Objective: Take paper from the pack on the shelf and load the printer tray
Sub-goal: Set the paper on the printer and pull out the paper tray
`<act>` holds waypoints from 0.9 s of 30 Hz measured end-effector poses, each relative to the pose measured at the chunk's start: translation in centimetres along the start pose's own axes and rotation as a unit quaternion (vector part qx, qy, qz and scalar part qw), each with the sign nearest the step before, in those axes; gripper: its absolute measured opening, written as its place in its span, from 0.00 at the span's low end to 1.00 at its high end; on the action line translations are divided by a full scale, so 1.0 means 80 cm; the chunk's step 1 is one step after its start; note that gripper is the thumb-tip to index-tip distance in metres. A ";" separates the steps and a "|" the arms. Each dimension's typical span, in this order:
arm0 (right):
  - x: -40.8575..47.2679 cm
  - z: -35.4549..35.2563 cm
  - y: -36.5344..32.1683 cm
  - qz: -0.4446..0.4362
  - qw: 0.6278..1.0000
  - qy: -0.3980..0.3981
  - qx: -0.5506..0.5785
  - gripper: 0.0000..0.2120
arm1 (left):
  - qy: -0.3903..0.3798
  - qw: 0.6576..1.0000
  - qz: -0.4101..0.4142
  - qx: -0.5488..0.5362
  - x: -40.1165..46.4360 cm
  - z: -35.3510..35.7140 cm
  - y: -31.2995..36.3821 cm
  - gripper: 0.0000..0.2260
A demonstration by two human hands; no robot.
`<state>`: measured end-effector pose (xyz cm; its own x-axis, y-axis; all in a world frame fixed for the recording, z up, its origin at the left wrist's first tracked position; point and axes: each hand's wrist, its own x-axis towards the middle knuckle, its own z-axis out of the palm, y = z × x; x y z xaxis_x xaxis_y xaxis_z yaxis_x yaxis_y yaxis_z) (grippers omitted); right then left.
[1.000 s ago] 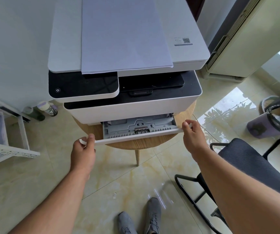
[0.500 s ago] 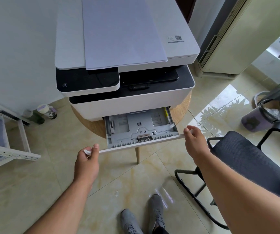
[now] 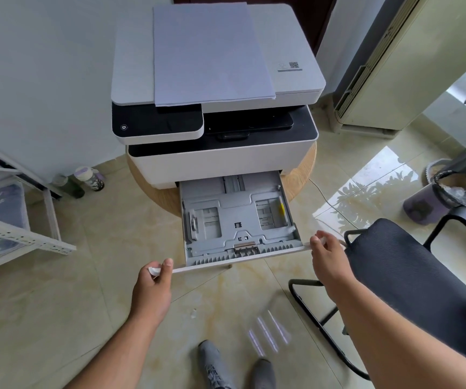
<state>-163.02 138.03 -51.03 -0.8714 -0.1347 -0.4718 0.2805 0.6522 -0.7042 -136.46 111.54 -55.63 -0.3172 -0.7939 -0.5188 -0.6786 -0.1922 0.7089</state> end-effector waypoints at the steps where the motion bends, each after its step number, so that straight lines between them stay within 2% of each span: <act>1: -0.004 -0.002 0.003 0.000 1.000 -0.001 0.001 0.16 | -0.003 1.000 0.002 0.001 -0.004 -0.001 -0.003 0.26; 3: -0.012 -0.005 0.013 0.002 1.000 -0.003 -0.001 0.16 | -0.010 1.000 -0.003 0.008 -0.016 -0.002 -0.009 0.22; 16: -0.057 -0.013 0.056 0.051 0.999 -0.004 0.017 0.18 | -0.049 0.997 -0.043 0.039 -0.068 -0.009 -0.041 0.24; 23: -0.054 -0.023 0.043 0.052 0.997 -0.033 -0.049 0.26 | -0.029 0.996 -0.056 0.059 -0.071 -0.015 -0.015 0.25; 27: -0.066 -0.038 0.001 0.028 0.998 -0.015 -0.046 0.30 | -0.010 0.997 -0.030 0.065 -0.074 -0.031 0.028 0.31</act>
<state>-159.58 141.05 -46.98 -0.8429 -0.1179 -0.5251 0.2886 0.7246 -0.6259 -134.46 114.35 -49.78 -0.2853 -0.7719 -0.5682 -0.7761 -0.1618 0.6095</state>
